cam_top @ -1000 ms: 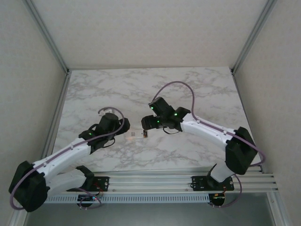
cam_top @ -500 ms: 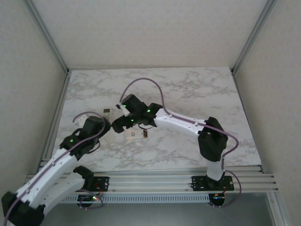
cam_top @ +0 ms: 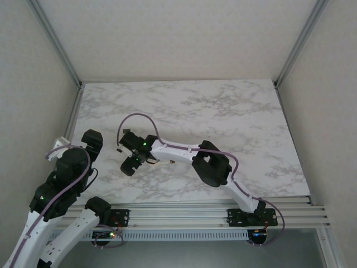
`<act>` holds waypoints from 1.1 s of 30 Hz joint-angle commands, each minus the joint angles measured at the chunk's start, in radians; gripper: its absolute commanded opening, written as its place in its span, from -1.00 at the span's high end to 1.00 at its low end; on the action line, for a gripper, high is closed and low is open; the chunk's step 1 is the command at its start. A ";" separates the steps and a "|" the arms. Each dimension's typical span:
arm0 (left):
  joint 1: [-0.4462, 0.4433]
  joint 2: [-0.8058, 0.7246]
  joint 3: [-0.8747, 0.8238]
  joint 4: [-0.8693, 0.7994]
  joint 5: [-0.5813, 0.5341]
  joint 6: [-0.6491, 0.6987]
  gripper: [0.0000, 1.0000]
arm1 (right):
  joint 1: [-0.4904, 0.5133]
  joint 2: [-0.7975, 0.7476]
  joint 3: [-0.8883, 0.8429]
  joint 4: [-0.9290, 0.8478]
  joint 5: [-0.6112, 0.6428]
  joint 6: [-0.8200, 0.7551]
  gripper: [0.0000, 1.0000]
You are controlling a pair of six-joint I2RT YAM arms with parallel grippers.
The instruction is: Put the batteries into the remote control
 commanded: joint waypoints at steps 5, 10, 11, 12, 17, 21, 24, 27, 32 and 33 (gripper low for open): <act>0.002 0.002 0.015 -0.063 -0.048 -0.013 -0.99 | 0.027 0.109 0.130 -0.102 0.081 -0.031 -0.64; 0.000 0.002 0.008 -0.059 -0.046 -0.011 -0.99 | 0.029 0.134 0.156 -0.145 0.086 -0.025 -0.35; 0.000 0.002 0.005 -0.057 -0.044 -0.009 -0.99 | 0.029 0.129 0.150 -0.143 0.081 -0.027 -0.25; 0.000 0.002 0.003 -0.054 -0.043 -0.008 -0.99 | 0.027 0.126 0.146 -0.145 0.079 -0.028 -0.18; 0.000 0.017 -0.006 -0.030 -0.014 0.029 -0.99 | 0.010 0.013 0.082 -0.110 0.059 -0.018 -0.12; 0.000 0.068 0.000 0.009 0.064 0.103 -0.99 | -0.040 -0.189 -0.072 -0.031 0.039 -0.050 -0.13; 0.001 0.120 0.000 0.056 0.141 0.172 -0.99 | -0.097 -0.388 -0.282 0.064 0.026 -0.141 -0.13; 0.001 0.174 -0.007 0.124 0.250 0.263 -0.99 | -0.168 -0.570 -0.534 0.161 -0.001 -0.315 -0.15; 0.002 0.237 -0.063 0.264 0.462 0.373 -0.99 | -0.303 -0.788 -0.855 0.243 -0.165 -0.694 -0.22; 0.001 0.254 -0.070 0.274 0.475 0.378 -0.99 | -0.317 -0.815 -0.896 0.252 -0.189 -0.773 -0.24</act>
